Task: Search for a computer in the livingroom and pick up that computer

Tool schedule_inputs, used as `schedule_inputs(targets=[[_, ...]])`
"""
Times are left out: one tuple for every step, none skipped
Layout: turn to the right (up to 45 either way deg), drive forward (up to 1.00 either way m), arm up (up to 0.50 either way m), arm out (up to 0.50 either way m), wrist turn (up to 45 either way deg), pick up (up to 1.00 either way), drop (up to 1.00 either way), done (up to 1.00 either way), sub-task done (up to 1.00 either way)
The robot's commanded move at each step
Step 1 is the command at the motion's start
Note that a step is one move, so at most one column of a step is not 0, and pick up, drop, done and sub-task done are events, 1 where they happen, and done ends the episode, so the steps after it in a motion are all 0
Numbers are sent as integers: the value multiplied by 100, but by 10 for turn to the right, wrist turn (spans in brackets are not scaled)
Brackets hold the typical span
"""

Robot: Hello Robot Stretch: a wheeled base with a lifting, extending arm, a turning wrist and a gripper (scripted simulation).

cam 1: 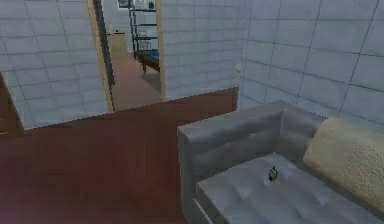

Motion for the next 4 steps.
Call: schedule_inputs(targets=[[-120, 0, 0, 0, 0, 0, 0, 0, 0], [0, 0, 50, 0, 0, 0, 0, 0, 0], [0, 0, 6, 0, 0, 0, 0, 0, 0], [0, 0, 0, 30, 0, 0, 0, 0, 0]])
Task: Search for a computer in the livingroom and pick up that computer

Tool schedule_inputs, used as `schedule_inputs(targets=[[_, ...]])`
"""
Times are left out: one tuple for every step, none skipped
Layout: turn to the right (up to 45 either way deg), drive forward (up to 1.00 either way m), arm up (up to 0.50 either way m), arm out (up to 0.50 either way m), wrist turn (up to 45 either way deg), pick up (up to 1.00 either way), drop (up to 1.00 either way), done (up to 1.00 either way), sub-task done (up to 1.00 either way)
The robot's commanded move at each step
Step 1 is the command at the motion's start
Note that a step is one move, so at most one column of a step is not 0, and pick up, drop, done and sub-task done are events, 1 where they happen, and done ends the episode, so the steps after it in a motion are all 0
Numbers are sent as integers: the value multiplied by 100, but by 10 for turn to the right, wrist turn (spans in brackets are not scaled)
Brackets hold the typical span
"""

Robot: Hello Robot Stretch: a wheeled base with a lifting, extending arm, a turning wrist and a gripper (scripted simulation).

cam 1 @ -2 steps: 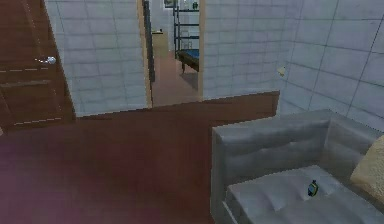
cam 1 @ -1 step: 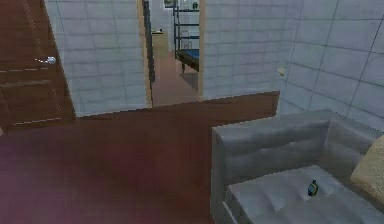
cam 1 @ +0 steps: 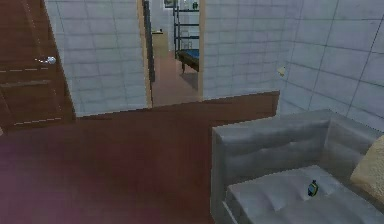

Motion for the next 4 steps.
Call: schedule_inputs(targets=[[0, 0, 0, 0, 450, 0, 0, 0, 0], [0, 0, 0, 0, 450, 0, 0, 0, 0], [0, 0, 0, 0, 360, 0, 0, 0, 0], [0, 0, -30, 0, 0, 0, 0, 0, 0]])
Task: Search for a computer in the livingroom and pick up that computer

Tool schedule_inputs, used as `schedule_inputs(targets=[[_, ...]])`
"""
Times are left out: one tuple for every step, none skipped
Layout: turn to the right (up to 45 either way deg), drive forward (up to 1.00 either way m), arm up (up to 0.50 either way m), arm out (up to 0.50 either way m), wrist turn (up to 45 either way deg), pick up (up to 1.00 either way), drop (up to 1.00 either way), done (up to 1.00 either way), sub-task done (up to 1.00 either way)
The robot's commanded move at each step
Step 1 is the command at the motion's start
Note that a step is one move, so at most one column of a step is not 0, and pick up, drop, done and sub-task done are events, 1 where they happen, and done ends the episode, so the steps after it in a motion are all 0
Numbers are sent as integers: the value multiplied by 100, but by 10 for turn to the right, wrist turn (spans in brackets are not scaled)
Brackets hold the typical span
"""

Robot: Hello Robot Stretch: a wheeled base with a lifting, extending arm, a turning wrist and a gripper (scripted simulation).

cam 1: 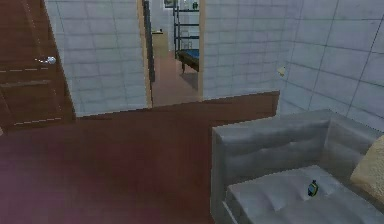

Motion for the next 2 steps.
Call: schedule_inputs(targets=[[0, 0, 0, 0, 0, 100, 0, 0, 0], [0, 0, 10, 0, 0, 0, 0, 0, 0]])
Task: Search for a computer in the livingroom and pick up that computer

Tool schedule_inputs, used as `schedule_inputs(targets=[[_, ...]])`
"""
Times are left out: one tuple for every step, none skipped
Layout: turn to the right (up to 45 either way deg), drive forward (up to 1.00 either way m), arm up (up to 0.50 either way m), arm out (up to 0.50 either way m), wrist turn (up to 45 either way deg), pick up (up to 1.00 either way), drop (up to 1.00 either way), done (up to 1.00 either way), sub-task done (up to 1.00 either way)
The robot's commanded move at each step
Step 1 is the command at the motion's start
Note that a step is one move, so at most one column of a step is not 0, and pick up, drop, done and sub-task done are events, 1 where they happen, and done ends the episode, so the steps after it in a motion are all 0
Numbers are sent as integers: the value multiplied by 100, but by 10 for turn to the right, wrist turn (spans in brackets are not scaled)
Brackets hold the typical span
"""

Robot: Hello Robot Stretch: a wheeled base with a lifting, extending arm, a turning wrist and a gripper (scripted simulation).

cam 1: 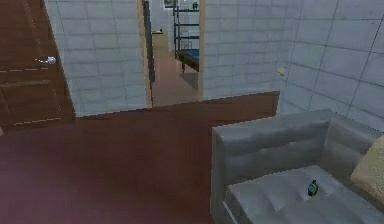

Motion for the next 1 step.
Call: schedule_inputs(targets=[[0, 0, 0, 0, 0, 0, 0, 100, 0]])
